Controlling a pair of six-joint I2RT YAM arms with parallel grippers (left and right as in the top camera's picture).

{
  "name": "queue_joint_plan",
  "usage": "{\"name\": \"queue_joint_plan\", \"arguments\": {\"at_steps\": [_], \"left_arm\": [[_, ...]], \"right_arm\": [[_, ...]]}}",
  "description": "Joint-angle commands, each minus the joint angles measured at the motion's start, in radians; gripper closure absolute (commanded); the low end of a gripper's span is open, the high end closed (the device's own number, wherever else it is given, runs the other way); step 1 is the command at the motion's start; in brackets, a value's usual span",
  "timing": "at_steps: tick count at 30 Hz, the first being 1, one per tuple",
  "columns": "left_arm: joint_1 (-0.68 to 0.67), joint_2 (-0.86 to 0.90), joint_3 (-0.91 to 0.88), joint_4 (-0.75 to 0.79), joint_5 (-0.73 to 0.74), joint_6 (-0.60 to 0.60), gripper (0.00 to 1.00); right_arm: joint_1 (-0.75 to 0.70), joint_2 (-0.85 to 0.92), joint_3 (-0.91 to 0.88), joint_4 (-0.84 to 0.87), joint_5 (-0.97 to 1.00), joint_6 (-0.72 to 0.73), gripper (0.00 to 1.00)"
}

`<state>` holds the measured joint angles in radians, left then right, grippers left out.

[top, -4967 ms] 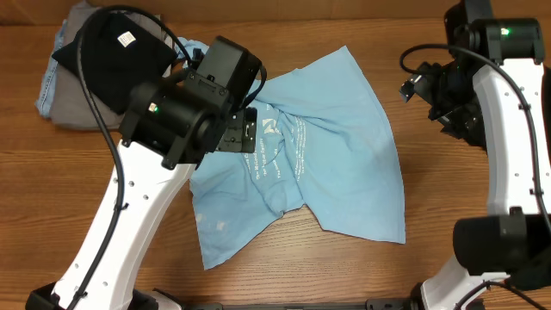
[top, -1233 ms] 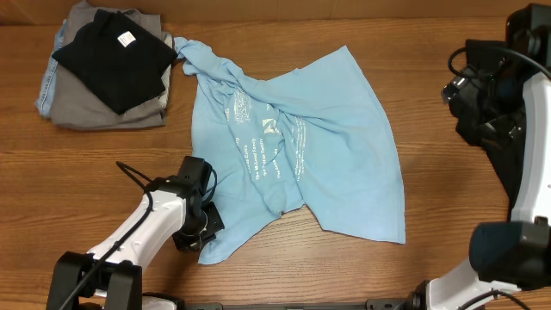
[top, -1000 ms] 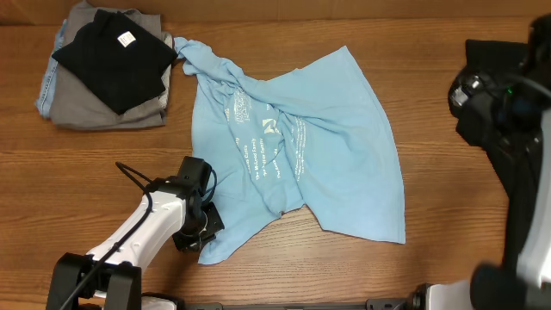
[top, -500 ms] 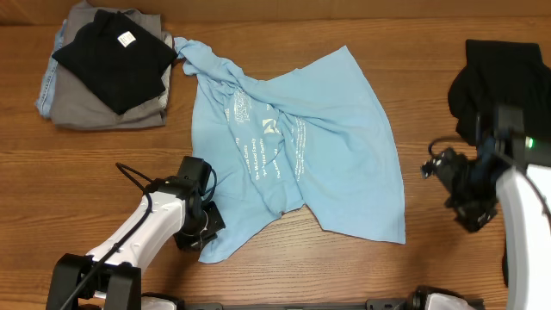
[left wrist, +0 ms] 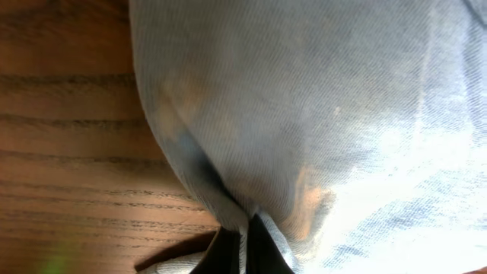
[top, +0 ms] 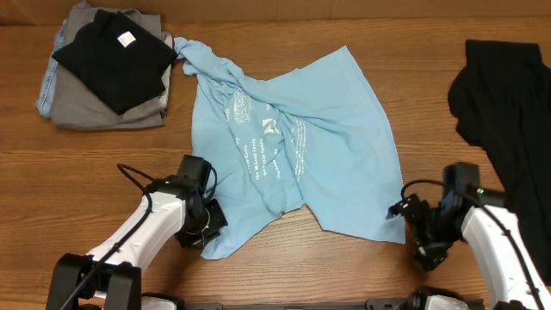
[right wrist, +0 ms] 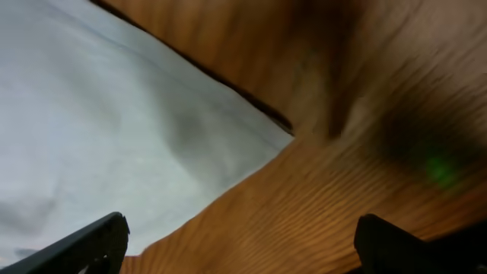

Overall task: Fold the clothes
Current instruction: 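Lower the right gripper to the T-shirt's lower-right hem and grasp it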

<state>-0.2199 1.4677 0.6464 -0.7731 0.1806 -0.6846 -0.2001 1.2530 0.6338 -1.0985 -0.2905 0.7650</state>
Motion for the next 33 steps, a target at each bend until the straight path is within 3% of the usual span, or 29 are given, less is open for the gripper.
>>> {"name": "queue_joint_plan", "arguments": {"at_steps": [1, 13, 18, 33], "left_arm": [[0.005, 0.016, -0.029, 0.016, 0.008, 0.006, 0.96], [0.005, 0.016, -0.029, 0.03, 0.002, 0.009, 0.95], [0.005, 0.016, -0.029, 0.03, 0.0, 0.009, 0.95], [0.005, 0.016, -0.029, 0.03, 0.0, 0.008, 0.94]], "right_arm": [[0.005, -0.003, -0.064, 0.042, -0.052, 0.051, 0.01], [0.005, 0.005, -0.092, 0.124, 0.005, 0.1, 0.07], [0.005, 0.019, -0.092, 0.154, 0.005, 0.101, 0.21], [0.006, 0.118, -0.092, 0.225, 0.028, 0.13, 0.22]]}}
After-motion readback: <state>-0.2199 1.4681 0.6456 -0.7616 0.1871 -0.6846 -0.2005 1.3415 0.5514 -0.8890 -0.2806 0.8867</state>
